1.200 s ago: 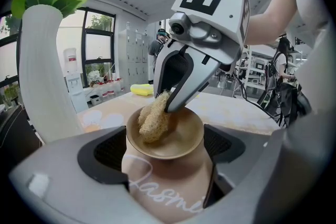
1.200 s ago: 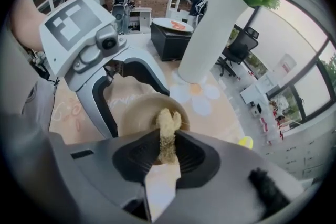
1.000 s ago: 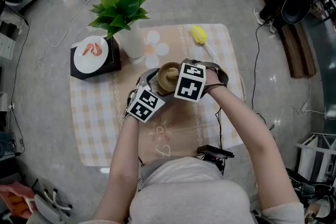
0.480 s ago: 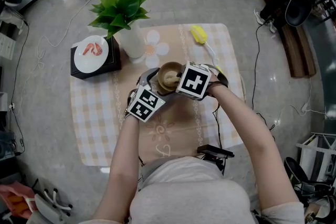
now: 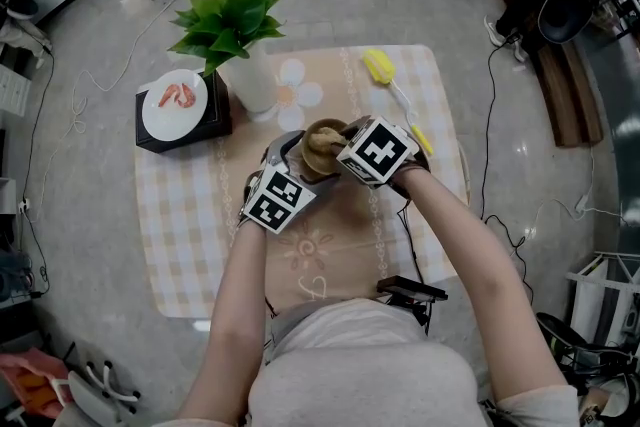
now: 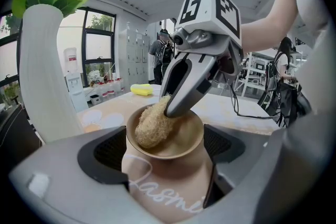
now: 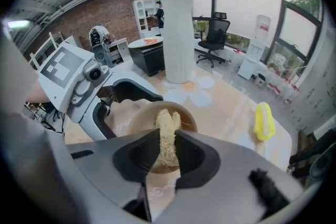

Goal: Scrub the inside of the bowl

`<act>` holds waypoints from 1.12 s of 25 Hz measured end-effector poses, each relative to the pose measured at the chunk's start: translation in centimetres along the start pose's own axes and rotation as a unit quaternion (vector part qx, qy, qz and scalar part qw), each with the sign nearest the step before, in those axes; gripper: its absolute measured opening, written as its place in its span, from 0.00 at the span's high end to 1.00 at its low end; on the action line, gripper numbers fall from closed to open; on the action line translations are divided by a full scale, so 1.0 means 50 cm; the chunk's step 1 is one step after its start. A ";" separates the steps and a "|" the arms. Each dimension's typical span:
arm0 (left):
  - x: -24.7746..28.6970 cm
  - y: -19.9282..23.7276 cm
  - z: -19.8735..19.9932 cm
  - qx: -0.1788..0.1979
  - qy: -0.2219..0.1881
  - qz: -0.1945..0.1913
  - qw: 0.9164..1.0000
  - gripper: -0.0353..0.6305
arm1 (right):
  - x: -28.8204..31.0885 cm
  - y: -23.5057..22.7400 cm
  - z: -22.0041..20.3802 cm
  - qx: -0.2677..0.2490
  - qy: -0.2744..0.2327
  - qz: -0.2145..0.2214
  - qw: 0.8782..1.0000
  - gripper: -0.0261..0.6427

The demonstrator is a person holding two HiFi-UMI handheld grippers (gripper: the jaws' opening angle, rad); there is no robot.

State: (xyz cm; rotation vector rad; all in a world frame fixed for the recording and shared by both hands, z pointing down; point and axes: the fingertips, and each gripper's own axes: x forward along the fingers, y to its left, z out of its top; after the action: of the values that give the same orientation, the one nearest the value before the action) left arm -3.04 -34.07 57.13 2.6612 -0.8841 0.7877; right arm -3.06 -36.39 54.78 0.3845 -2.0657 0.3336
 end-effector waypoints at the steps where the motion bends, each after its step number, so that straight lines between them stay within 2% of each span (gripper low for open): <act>1: 0.000 0.000 -0.001 -0.001 0.000 0.000 1.000 0.24 | -0.002 -0.008 0.000 0.008 -0.004 -0.009 1.000 0.83; 18: 0.000 0.002 0.004 0.000 -0.006 0.002 1.000 0.24 | -0.089 -0.035 -0.023 0.068 -0.056 -0.062 0.994 0.83; 24: -0.011 0.004 0.018 0.001 -0.025 0.013 1.000 0.16 | -0.119 -0.020 -0.020 0.079 -0.087 -0.063 0.991 0.83; 28: -0.023 0.000 0.026 0.006 -0.032 0.017 0.999 0.15 | -0.133 -0.011 -0.013 0.089 -0.113 -0.067 0.987 0.83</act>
State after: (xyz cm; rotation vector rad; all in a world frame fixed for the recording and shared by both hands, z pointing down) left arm -3.29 -33.99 55.43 2.7024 -0.9446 0.7212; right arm 0.84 -35.73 49.34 0.6934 -2.2234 0.4114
